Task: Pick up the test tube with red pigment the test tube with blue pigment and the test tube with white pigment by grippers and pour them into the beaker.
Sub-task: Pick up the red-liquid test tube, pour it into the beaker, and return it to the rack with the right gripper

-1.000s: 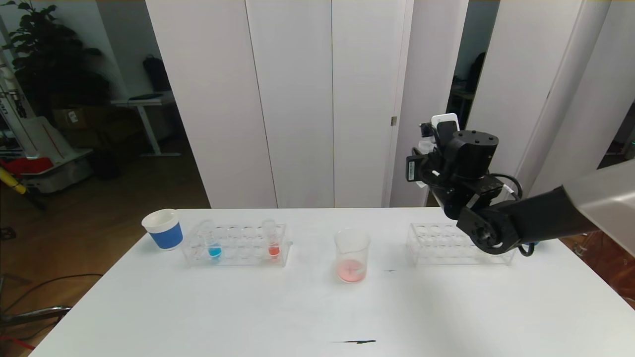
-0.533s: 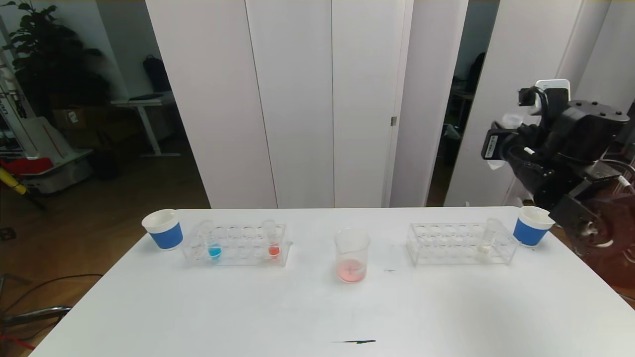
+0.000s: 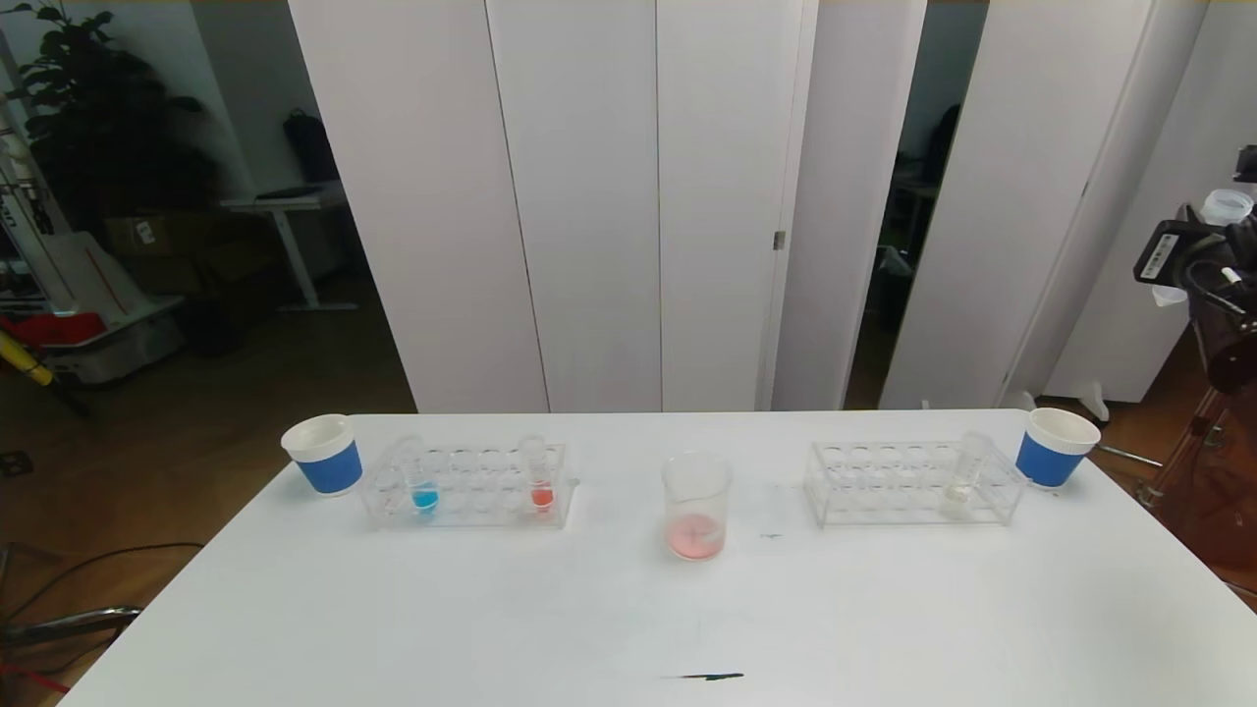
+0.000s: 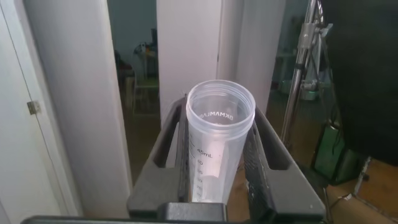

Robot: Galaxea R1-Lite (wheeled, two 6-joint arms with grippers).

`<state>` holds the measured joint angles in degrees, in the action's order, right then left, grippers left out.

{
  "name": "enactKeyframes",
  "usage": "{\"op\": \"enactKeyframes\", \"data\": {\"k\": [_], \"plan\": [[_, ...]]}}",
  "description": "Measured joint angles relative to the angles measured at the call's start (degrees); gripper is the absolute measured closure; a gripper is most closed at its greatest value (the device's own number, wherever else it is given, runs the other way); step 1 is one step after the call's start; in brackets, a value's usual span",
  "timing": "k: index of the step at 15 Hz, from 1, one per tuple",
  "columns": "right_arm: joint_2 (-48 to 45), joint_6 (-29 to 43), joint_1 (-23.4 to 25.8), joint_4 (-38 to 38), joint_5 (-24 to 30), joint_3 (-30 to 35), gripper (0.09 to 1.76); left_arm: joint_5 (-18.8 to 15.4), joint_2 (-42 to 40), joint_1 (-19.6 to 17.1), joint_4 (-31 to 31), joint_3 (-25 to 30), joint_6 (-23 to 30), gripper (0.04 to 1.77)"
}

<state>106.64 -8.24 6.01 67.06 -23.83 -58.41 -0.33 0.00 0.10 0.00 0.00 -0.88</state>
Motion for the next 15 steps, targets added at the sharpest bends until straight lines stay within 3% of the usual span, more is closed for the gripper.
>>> {"op": "enactKeyframes", "data": {"k": [7, 15], "plan": [[12.98, 1.83, 3.94, 11.15, 0.62, -2.36, 1.27, -0.02, 0.00, 0.00, 0.00, 0.00, 0.00, 0.06], [29.90, 7.23, 6.30, 11.68, 2.04, -9.67, 1.27, 0.00, 0.00, 0.00, 0.00, 0.00, 0.00, 0.06]]}}
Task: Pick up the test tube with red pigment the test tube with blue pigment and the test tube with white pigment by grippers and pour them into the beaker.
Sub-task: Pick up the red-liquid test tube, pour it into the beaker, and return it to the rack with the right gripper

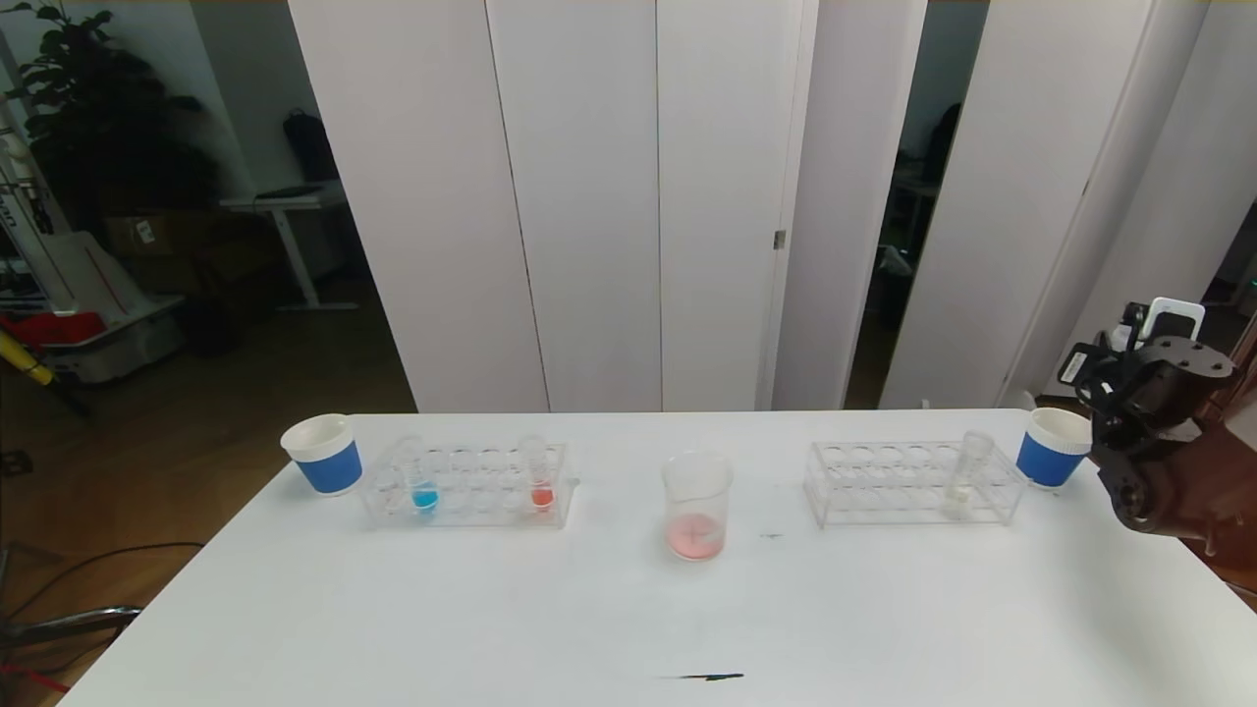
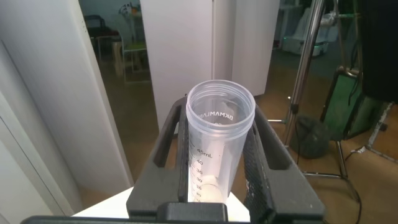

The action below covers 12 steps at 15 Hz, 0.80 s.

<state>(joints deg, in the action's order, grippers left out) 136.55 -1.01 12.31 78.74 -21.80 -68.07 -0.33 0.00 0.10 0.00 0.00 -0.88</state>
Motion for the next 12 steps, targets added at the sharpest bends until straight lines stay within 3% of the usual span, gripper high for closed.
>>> {"op": "enactKeyframes", "data": {"k": [12], "plan": [[4.69, -1.00, -1.68, 0.23, -0.46, 2.30, 1.27, 0.00, 0.00, 0.00, 0.00, 0.00, 0.00, 0.06]]}}
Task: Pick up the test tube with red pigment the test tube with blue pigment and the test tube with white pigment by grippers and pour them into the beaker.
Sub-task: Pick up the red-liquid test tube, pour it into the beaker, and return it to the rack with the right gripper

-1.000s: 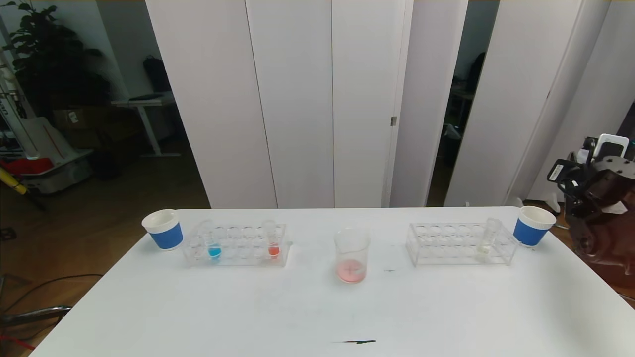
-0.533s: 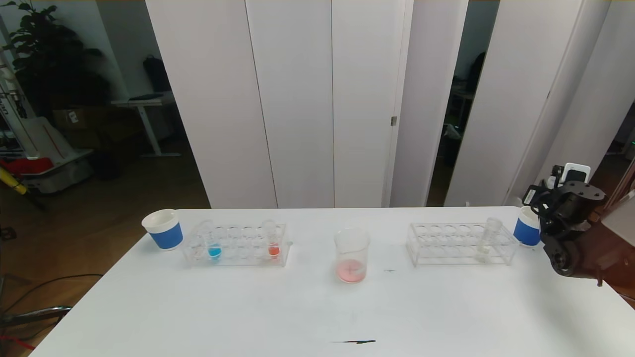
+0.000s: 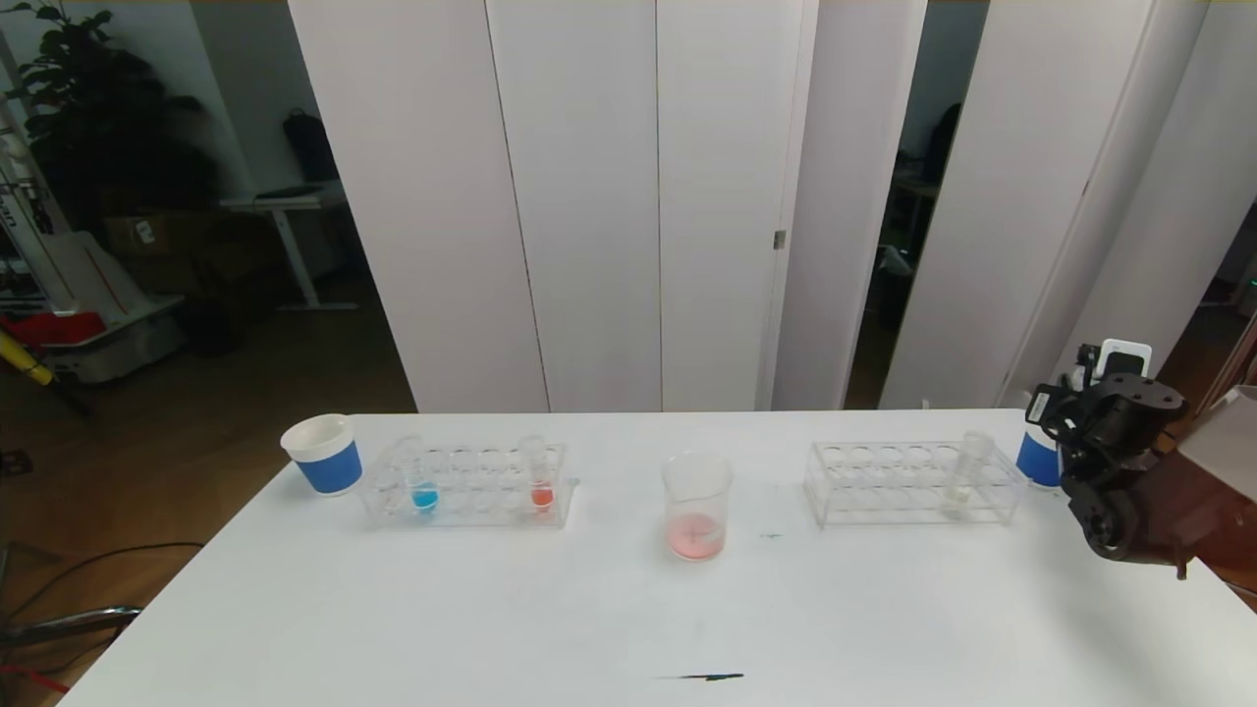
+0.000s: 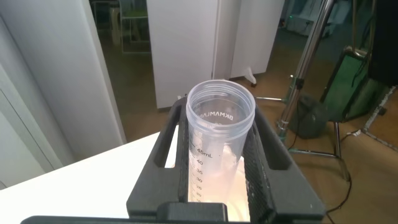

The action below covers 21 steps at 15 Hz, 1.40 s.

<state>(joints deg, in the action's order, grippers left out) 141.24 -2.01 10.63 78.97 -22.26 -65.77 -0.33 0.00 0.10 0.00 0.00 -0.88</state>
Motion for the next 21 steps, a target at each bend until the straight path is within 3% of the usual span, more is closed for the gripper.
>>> {"op": "enactKeyframes", "data": {"k": [9, 10, 11, 13, 14, 21], "plan": [[-0.04, -0.79, 0.20, 0.09, -0.11, 1.19, 1.27, -0.02, 0.00, 0.00, 0.00, 0.00, 0.00, 0.06], [-0.11, -0.71, 0.20, 0.11, -0.11, 1.24, 1.20, 0.00, 0.00, 0.00, 0.00, 0.00, 0.00, 0.06], [-0.12, -0.63, 0.22, 0.11, -0.12, 1.24, 0.97, -0.02, 0.00, 0.00, 0.00, 0.00, 0.02, 0.06], [-0.12, -0.60, 0.26, 0.11, -0.12, 1.44, 0.28, -0.02, 0.00, 0.00, 0.00, 0.00, 0.00, 0.06], [-0.15, -0.73, 0.28, 0.09, -0.12, 1.50, 0.13, -0.02, 0.00, 0.00, 0.00, 0.00, 0.00, 0.06], [-1.68, -1.56, 0.74, -0.39, 0.41, 1.68, 0.10, -0.02, 0.00, 0.00, 0.00, 0.00, 0.00, 0.06]]}}
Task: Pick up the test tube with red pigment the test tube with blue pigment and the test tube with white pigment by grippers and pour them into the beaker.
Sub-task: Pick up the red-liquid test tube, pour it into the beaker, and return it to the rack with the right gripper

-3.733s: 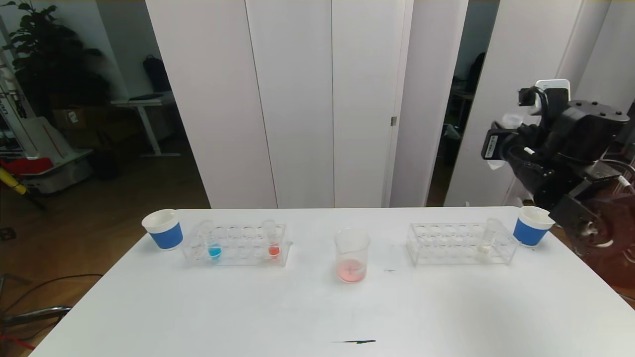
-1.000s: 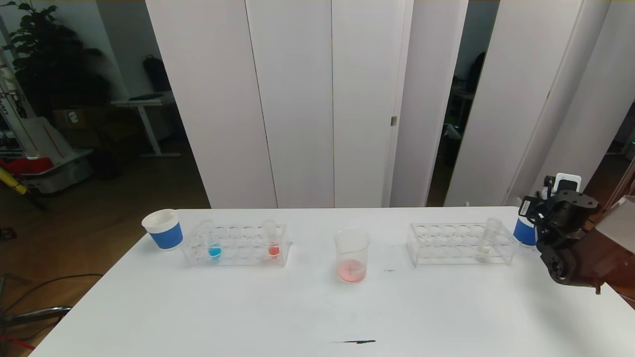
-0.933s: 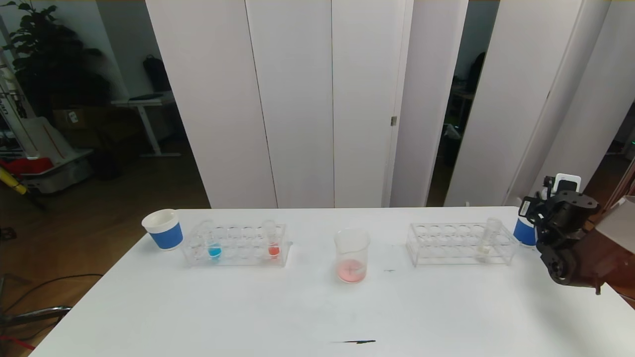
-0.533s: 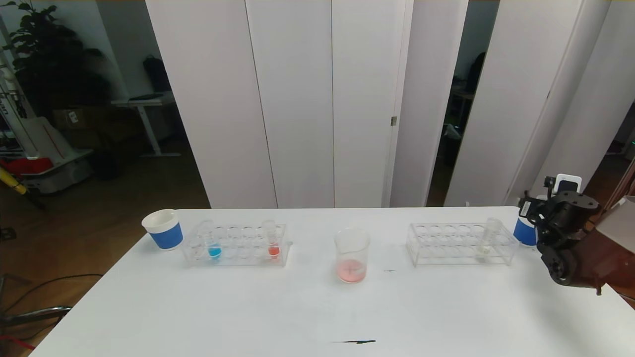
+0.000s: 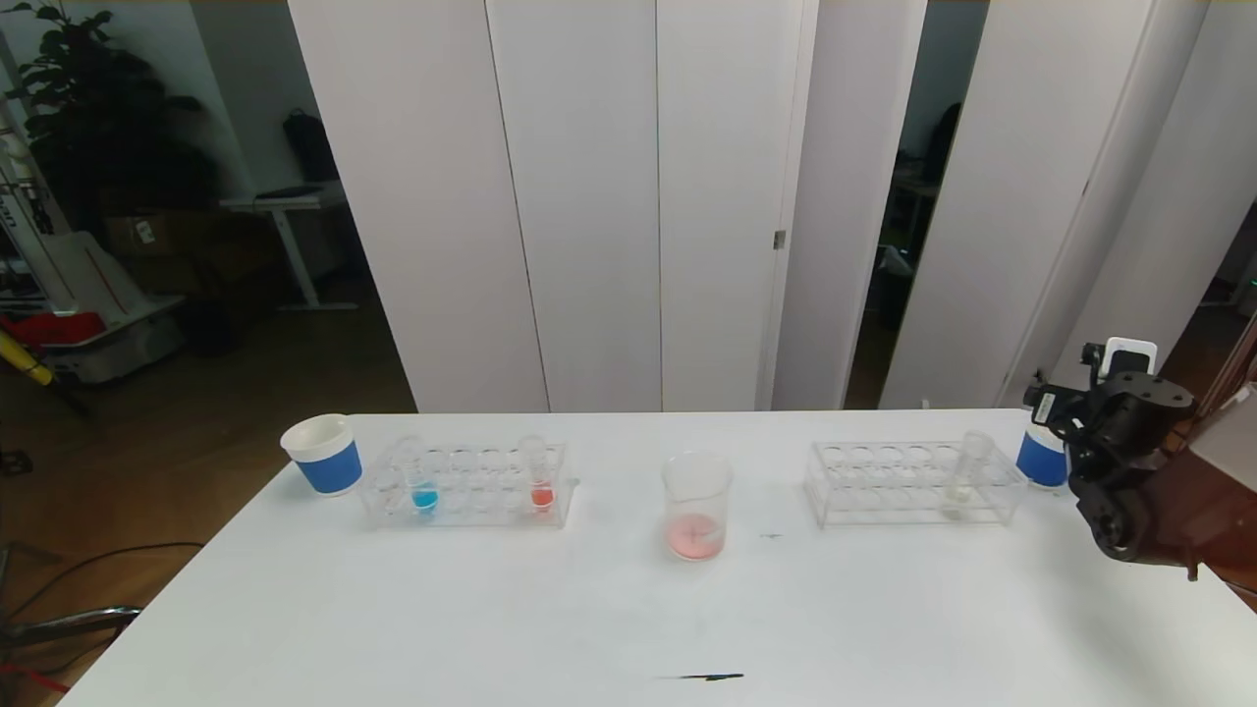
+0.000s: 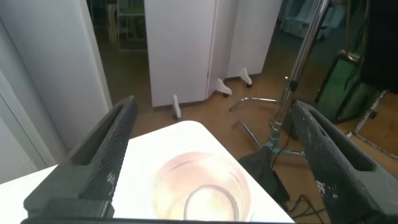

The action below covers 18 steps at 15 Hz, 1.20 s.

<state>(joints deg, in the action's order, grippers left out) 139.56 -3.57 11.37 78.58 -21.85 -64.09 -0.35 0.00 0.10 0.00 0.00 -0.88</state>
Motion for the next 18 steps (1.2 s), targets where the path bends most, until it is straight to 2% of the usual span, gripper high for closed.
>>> {"op": "enactKeyframes", "data": {"k": [3, 8, 14, 18], "plan": [[-5.51, -0.94, 0.04, -3.94, 1.10, -0.02, 0.10, 0.02, 0.00, 0.00, 0.00, 0.00, 0.00, 0.06], [-24.65, -1.57, -1.04, -13.18, 5.14, 2.82, 0.10, 0.02, 0.00, 0.00, 0.00, 0.00, 0.00, 0.06], [-58.71, -4.00, -4.88, -26.43, 13.71, 15.49, 0.10, 0.00, 0.00, 0.00, 0.00, 0.00, 0.00, 0.06], [-84.13, -4.45, -6.19, -42.09, 16.97, 23.08, 0.10, 0.02, 0.00, 0.00, 0.00, 0.00, 0.02, 0.06]]}}
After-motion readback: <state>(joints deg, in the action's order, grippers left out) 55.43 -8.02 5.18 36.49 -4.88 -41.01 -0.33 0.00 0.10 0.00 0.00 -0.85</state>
